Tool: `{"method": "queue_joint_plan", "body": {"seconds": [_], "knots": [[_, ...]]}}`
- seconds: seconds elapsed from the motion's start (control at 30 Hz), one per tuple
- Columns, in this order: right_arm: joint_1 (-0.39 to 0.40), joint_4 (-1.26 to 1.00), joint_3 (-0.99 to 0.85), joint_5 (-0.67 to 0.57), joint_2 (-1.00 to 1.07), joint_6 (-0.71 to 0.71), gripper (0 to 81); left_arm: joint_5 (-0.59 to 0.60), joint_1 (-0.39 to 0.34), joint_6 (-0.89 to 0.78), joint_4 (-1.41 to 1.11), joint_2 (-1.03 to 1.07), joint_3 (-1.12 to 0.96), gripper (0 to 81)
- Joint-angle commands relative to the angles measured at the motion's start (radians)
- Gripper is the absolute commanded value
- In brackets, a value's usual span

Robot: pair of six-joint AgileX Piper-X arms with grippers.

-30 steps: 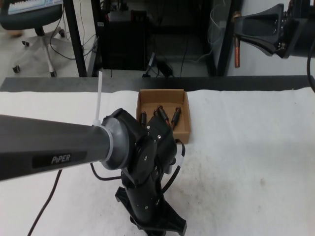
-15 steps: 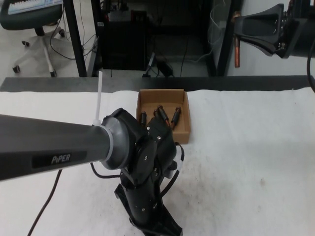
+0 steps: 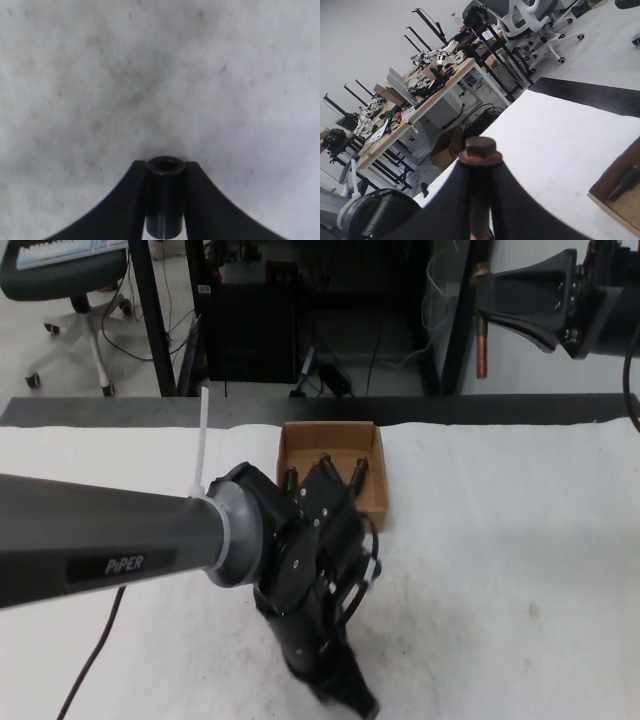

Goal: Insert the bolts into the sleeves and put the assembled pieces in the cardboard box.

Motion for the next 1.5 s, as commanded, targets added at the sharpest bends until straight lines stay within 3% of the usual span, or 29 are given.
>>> {"method": "queue_joint_plan", "body": {"seconds": [0.0, 0.2, 0.4, 0.63, 0.8, 0.97, 1.37, 1.47], "knots": [[-0.001, -0.012, -0.003, -0.012, -0.017, -0.037, 0.9, 0.034, 0.01, -0.011, -0.135, -0.049, 0.002, 0.0], [-0.001, -0.012, -0.003, -0.037, -0.017, -0.138, 0.9, 0.19, 0.041, -0.081, -0.522, -0.197, 0.123, 0.0], [0.022, -0.023, -0.003, -0.061, -0.017, -0.164, 0.9, 0.383, 0.099, -0.34, -1.15, -0.381, 0.455, 0.0], [0.188, -0.218, -0.003, -0.018, -0.015, -0.138, 0.9, 0.484, 0.21, -0.526, -1.791, -0.419, 0.751, 0.0], [0.327, -0.275, -0.003, 0.048, 0.011, -0.133, 0.9, 0.647, 0.248, -0.526, -1.898, -0.419, 0.771, 0.0], [0.408, -0.339, -0.003, 0.103, 0.043, -0.124, 0.9, 0.714, 0.248, -0.526, -1.898, -0.419, 0.771, 0.0], [0.441, -0.449, -0.003, 0.106, 0.045, -0.009, 0.9, 0.67, 0.248, -0.526, -1.888, -0.419, 0.771, 0.0], [0.439, -0.456, -0.003, 0.106, 0.045, 0.0, 0.9, 0.609, 0.264, -0.479, -1.733, -0.419, 0.771, 0.0]]}}
